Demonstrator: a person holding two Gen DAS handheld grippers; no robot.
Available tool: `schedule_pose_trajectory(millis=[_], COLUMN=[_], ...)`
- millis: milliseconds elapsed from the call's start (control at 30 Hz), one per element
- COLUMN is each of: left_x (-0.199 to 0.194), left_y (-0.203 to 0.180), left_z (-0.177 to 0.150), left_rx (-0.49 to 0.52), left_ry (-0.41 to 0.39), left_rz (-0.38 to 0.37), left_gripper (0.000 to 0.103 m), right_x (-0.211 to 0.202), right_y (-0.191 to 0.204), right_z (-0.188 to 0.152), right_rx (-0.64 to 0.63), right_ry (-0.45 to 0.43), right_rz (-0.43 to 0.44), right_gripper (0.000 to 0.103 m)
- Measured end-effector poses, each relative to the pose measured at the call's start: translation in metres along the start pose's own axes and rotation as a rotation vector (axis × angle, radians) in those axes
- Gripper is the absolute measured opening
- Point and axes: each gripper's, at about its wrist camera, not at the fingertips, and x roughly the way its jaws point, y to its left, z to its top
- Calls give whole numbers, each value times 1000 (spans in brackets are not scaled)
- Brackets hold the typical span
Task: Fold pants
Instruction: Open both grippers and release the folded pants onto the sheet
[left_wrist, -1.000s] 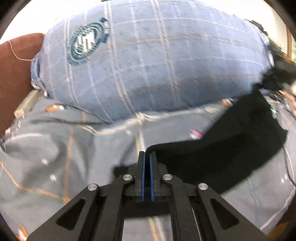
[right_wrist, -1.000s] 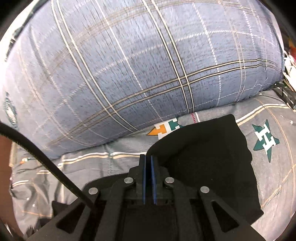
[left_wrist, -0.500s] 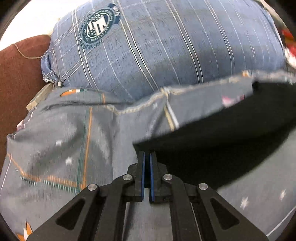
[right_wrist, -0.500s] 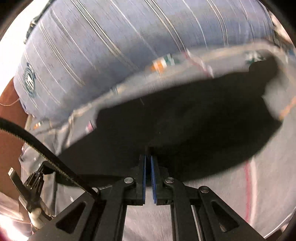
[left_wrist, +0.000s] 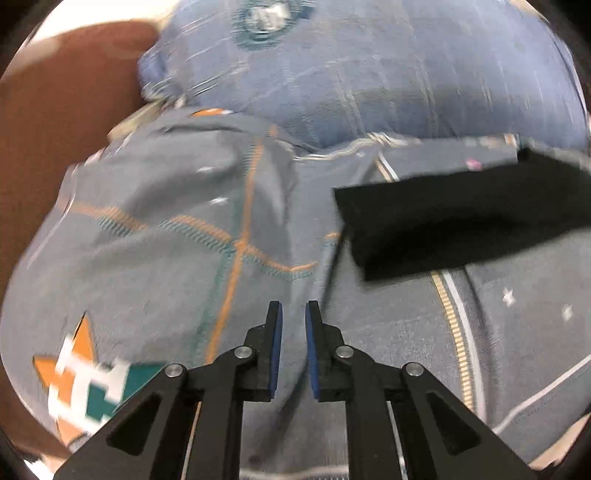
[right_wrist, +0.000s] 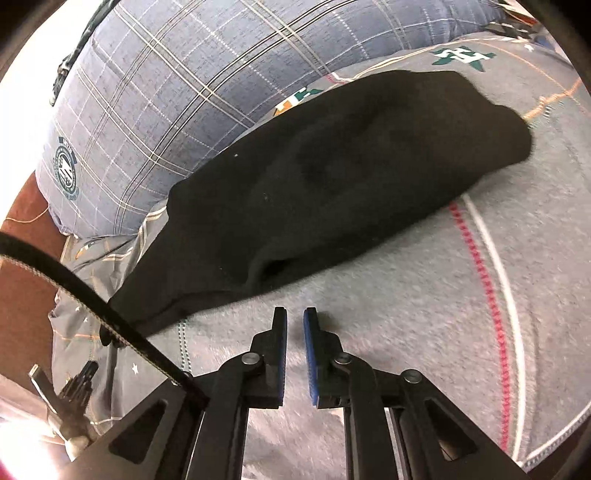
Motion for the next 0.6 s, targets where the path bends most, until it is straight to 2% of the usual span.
schedule_pose_trajectory(millis=[67,133,200,300,400,467,600], left_x=[-8,-11,-7,2,21,39,77], left_y=[13,21,20,0,-35,-55,-86], left_z=[5,15,29,54,77,84,72], left_rx=[-78,-156,-225,-258,-227,-220,-216], left_ry=[-7,-14,-7,-3,15,50,189], left_rz=[-48,-113,-191,-281,-306,-331,-314], left_gripper=[15,22,24,27,32,32,32], right_x=[-7,-14,-17,-23,-21,-13,7], right_y=[-3,-7,-11,-11,3,10,8], right_z=[-1,1,3,4,12,19,31], right_rx=[-8,-2,15,3,-69,-82,-66], right_ry=[-20,-44,-54,-72,-84,-78,-54], right_rz=[2,5,14,32,11,9,16], right_gripper=[22,30,30,30,30,30,31])
